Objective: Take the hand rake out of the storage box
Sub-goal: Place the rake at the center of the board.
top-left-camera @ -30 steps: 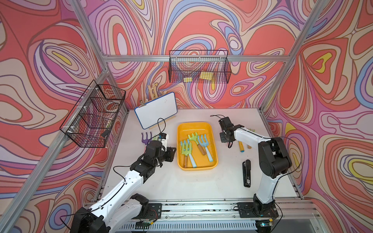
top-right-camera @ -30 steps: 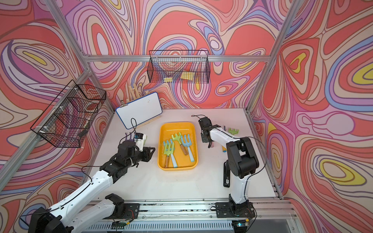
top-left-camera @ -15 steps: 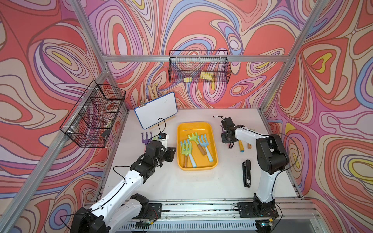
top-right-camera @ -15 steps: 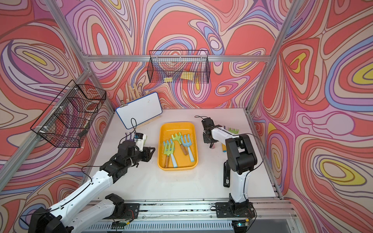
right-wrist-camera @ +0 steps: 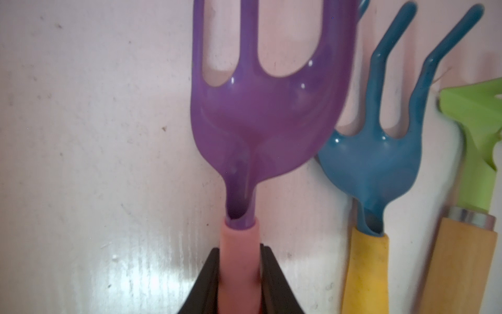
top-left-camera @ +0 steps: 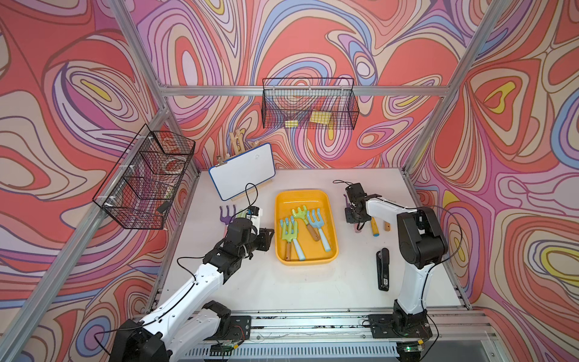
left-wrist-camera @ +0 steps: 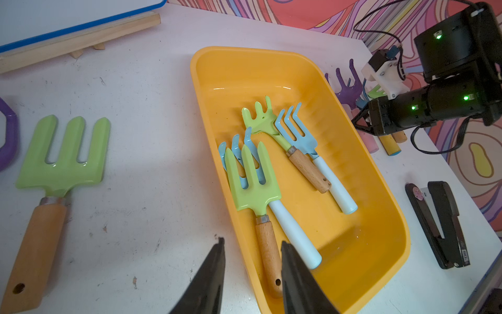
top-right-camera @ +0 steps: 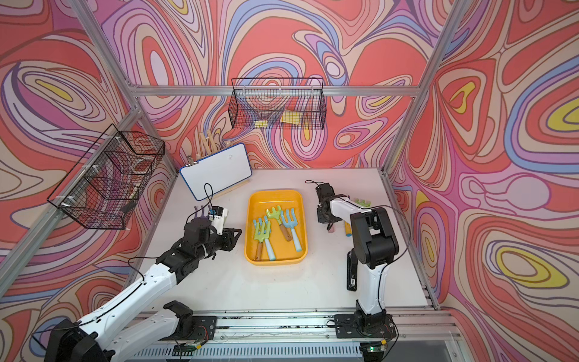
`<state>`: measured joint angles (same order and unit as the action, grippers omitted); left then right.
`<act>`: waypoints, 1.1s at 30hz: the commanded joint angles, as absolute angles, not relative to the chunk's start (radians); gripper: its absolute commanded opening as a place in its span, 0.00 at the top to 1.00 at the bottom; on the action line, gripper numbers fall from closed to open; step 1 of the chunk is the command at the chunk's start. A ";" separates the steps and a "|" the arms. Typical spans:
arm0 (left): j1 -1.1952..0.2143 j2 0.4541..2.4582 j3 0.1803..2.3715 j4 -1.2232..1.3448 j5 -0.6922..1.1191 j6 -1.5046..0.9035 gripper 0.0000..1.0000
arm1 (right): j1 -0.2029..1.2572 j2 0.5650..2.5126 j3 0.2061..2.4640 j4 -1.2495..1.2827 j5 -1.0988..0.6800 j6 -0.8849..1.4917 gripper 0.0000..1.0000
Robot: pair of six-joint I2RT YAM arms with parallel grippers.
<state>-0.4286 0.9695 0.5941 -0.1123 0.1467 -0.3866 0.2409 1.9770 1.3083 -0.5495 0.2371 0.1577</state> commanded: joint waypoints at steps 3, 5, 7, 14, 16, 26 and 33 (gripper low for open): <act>-0.431 0.956 0.581 -0.099 0.140 -0.386 0.61 | 0.232 1.977 1.298 -0.576 0.233 0.182 0.78; -0.433 0.956 0.581 -0.099 0.139 -0.387 0.61 | 0.232 1.973 1.291 -0.578 0.228 0.186 0.78; -0.432 0.950 0.581 -0.101 0.136 -0.387 0.61 | 0.232 1.976 1.289 -0.585 0.227 0.187 0.77; -0.432 0.958 0.582 -0.104 0.129 -0.384 0.61 | 0.232 1.982 1.286 -0.599 0.215 0.193 0.73; -0.433 0.966 0.585 -0.103 0.132 -0.385 0.61 | 0.233 1.980 1.286 -0.601 0.215 0.195 0.69; -0.432 0.992 0.621 -0.144 0.123 -0.385 0.60 | 0.230 1.923 1.272 -0.596 0.190 0.210 0.56; -0.439 0.998 0.670 -0.191 0.127 -0.397 0.57 | 0.230 1.700 1.184 -0.539 0.157 0.244 0.26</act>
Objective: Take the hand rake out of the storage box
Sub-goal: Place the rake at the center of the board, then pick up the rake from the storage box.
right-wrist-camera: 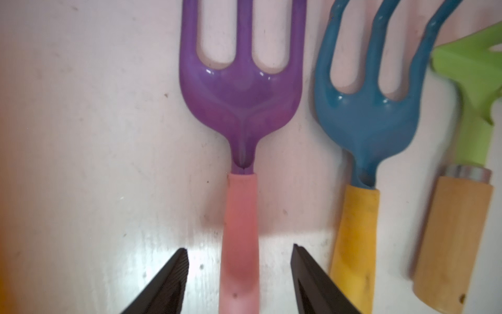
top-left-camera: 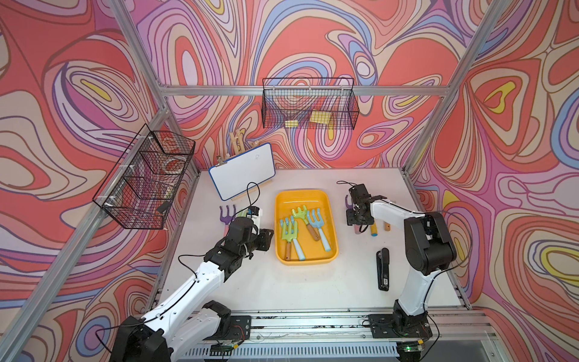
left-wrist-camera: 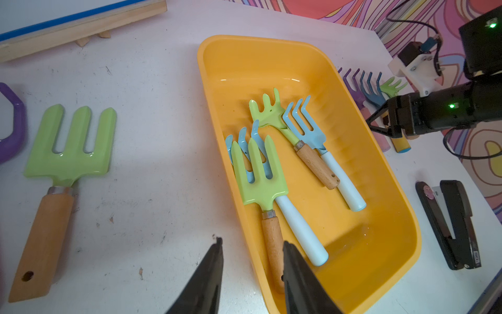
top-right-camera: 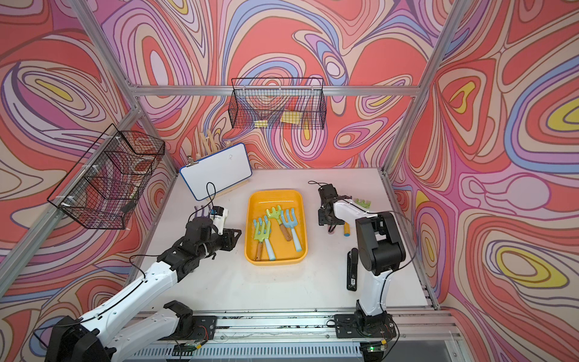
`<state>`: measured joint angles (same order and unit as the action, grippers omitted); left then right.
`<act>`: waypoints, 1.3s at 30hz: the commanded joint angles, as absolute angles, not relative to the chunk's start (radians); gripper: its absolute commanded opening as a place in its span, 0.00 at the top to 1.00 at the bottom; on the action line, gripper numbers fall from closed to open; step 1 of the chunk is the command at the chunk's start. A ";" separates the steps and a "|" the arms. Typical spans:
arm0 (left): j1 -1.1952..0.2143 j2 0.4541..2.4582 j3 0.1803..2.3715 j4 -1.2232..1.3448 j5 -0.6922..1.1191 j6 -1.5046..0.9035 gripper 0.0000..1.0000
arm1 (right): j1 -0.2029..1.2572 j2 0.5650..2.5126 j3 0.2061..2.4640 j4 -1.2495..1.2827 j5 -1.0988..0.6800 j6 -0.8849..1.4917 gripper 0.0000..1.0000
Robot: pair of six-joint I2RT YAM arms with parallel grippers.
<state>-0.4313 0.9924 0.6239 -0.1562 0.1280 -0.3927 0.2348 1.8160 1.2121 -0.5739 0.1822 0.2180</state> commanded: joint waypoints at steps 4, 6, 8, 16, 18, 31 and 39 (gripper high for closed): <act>-0.456 1.039 0.720 -0.234 0.104 -0.392 0.55 | 0.230 1.533 1.115 -0.470 0.037 0.274 0.16; -0.459 1.069 0.759 -0.270 0.087 -0.386 0.53 | 0.230 1.455 1.084 -0.428 -0.036 0.292 0.13; -0.465 1.096 0.808 -0.335 0.071 -0.379 0.49 | 0.229 1.390 1.061 -0.408 -0.075 0.304 0.11; -0.546 1.167 0.972 -0.501 -0.026 -0.383 0.46 | 0.230 1.230 1.032 -0.408 -0.125 0.318 0.11; -0.577 1.197 1.022 -0.538 -0.046 -0.388 0.46 | 0.230 1.217 1.034 -0.410 -0.146 0.319 0.10; -0.720 1.383 1.212 -0.761 -0.114 -0.440 0.48 | 0.230 1.162 1.038 -0.445 -0.185 0.305 0.23; -0.733 1.461 1.236 -0.788 -0.092 -0.472 0.48 | 0.230 1.116 1.032 -0.463 -0.195 0.310 0.24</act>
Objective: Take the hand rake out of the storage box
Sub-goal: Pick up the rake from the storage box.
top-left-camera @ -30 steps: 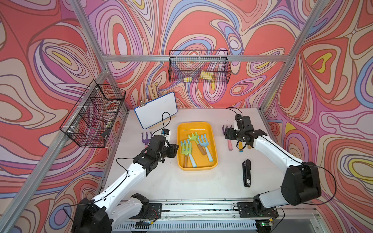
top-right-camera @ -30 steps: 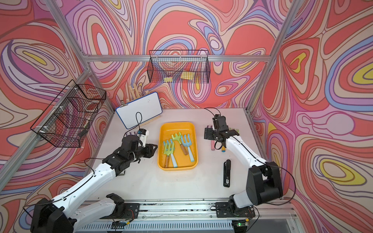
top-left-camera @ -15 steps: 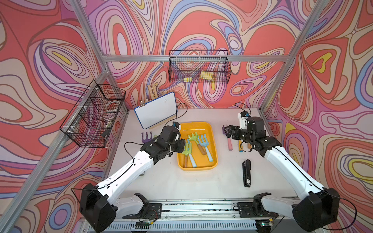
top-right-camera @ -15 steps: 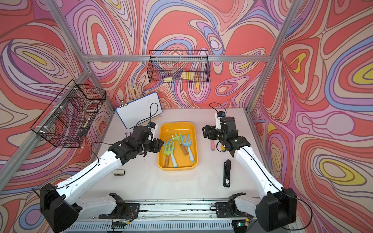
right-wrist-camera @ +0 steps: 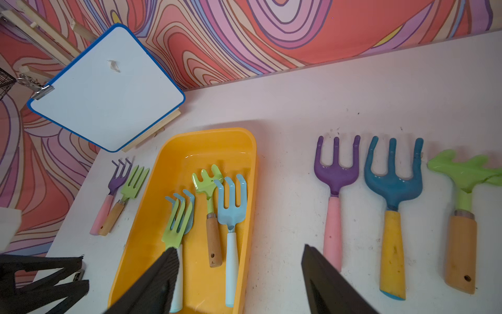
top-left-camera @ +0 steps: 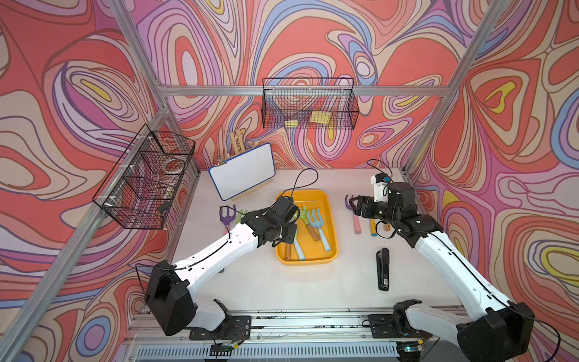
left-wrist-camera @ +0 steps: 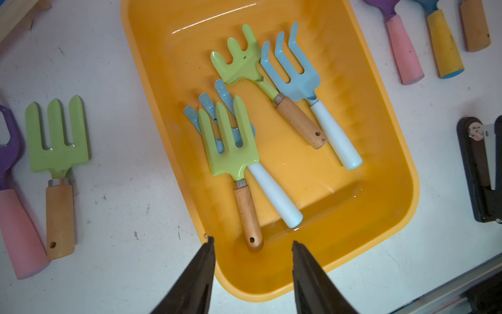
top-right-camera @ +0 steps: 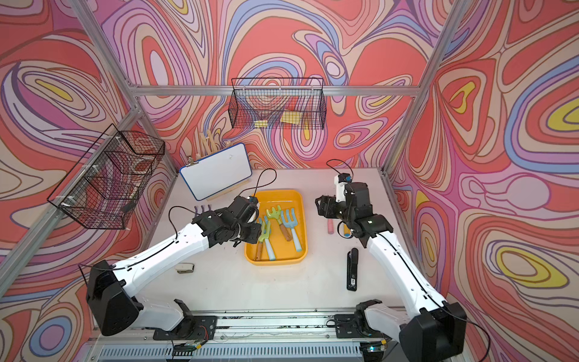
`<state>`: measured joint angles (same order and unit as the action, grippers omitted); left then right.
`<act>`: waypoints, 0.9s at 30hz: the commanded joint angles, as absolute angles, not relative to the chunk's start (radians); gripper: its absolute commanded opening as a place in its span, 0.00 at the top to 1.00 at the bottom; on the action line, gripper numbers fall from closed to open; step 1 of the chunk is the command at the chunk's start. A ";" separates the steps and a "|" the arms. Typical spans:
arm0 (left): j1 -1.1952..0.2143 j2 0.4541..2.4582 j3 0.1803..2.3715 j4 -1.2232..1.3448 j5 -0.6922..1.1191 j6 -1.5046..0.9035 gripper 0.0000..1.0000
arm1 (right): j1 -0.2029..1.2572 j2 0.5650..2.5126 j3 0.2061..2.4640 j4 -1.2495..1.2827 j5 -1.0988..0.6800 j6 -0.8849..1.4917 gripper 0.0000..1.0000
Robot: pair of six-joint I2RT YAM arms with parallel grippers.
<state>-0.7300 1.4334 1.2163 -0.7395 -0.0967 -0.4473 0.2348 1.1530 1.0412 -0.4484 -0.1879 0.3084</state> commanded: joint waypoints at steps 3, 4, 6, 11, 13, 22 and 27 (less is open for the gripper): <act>-0.741 1.516 1.248 -0.793 -0.073 -0.483 0.47 | 0.230 1.109 1.032 -0.463 -0.198 0.310 0.24; -0.745 1.537 1.253 -0.794 -0.074 -0.486 0.46 | 0.230 1.109 1.033 -0.465 -0.200 0.311 0.25; -0.751 1.571 1.255 -0.781 -0.064 -0.485 0.46 | 0.230 1.106 1.032 -0.465 -0.205 0.311 0.25; -0.751 1.649 1.252 -0.749 -0.031 -0.476 0.41 | 0.230 1.104 1.032 -0.468 -0.198 0.309 0.25; -0.752 1.681 1.254 -0.750 -0.032 -0.475 0.38 | 0.231 1.099 1.032 -0.468 -0.198 0.309 0.24; -0.752 1.787 1.236 -0.718 0.001 -0.469 0.38 | 0.230 1.092 1.029 -0.471 -0.199 0.311 0.24; -0.752 1.800 1.228 -0.704 -0.002 -0.469 0.41 | 0.231 1.092 1.030 -0.470 -0.201 0.311 0.24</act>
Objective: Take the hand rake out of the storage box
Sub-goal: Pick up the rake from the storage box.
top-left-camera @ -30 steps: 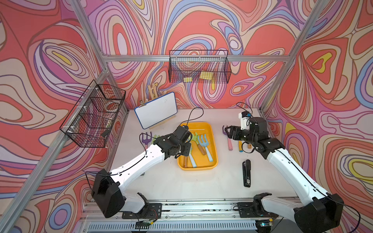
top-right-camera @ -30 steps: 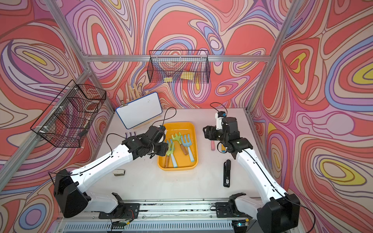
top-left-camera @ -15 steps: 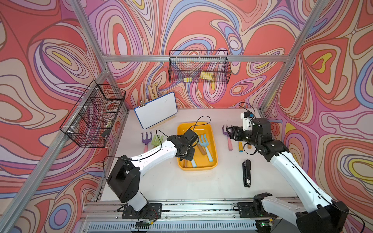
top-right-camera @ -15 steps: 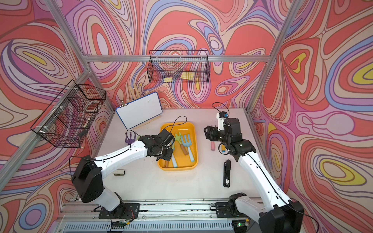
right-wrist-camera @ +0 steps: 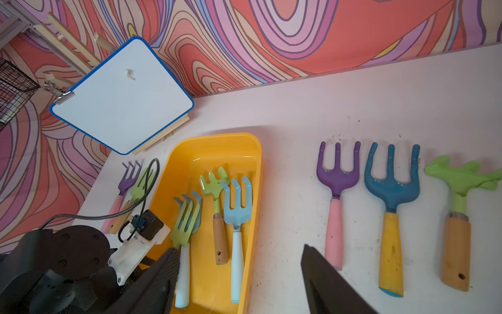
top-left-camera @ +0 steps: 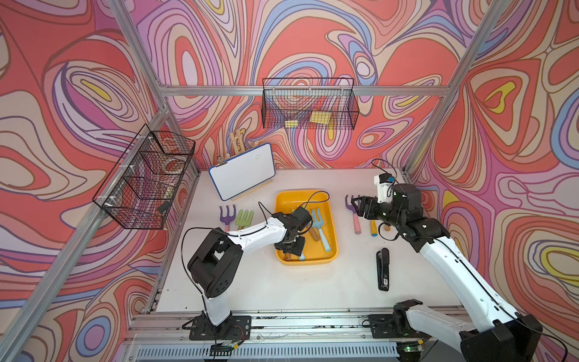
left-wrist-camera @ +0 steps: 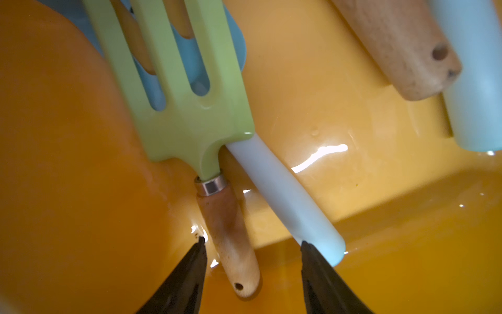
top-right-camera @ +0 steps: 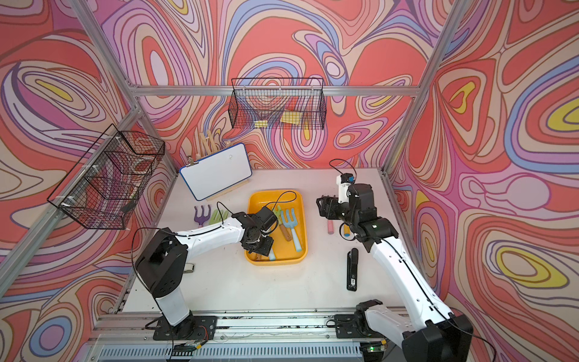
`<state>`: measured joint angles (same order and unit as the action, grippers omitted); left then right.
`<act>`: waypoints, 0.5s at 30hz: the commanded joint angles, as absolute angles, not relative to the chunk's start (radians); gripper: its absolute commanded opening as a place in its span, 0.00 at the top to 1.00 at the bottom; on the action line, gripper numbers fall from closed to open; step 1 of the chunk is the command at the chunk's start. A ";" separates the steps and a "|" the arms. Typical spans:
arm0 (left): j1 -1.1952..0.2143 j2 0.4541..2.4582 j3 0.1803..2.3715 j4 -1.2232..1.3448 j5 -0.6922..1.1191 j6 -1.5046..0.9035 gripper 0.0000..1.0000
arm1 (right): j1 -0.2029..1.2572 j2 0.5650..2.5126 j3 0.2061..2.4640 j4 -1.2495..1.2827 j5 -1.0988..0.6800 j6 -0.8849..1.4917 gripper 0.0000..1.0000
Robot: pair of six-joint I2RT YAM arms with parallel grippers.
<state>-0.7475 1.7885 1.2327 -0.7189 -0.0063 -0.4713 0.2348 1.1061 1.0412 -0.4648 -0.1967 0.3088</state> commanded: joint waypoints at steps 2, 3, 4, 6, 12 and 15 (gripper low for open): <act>-0.752 1.815 1.235 -0.706 -0.007 -0.469 0.41 | 0.230 1.092 1.030 -0.471 -0.205 0.311 0.24; -0.752 1.821 1.236 -0.705 -0.010 -0.469 0.41 | 0.231 1.092 1.030 -0.469 -0.207 0.311 0.24; -0.752 1.826 1.236 -0.702 -0.012 -0.470 0.41 | 0.231 1.092 1.030 -0.471 -0.207 0.311 0.25; -0.752 1.828 1.231 -0.695 -0.021 -0.472 0.41 | 0.230 1.092 1.031 -0.473 -0.206 0.311 0.25; -0.746 1.833 1.230 -0.698 -0.058 -0.467 0.40 | 0.230 1.093 1.031 -0.471 -0.210 0.311 0.25; -0.738 1.839 1.223 -0.687 -0.075 -0.468 0.40 | 0.230 1.095 1.031 -0.471 -0.218 0.311 0.27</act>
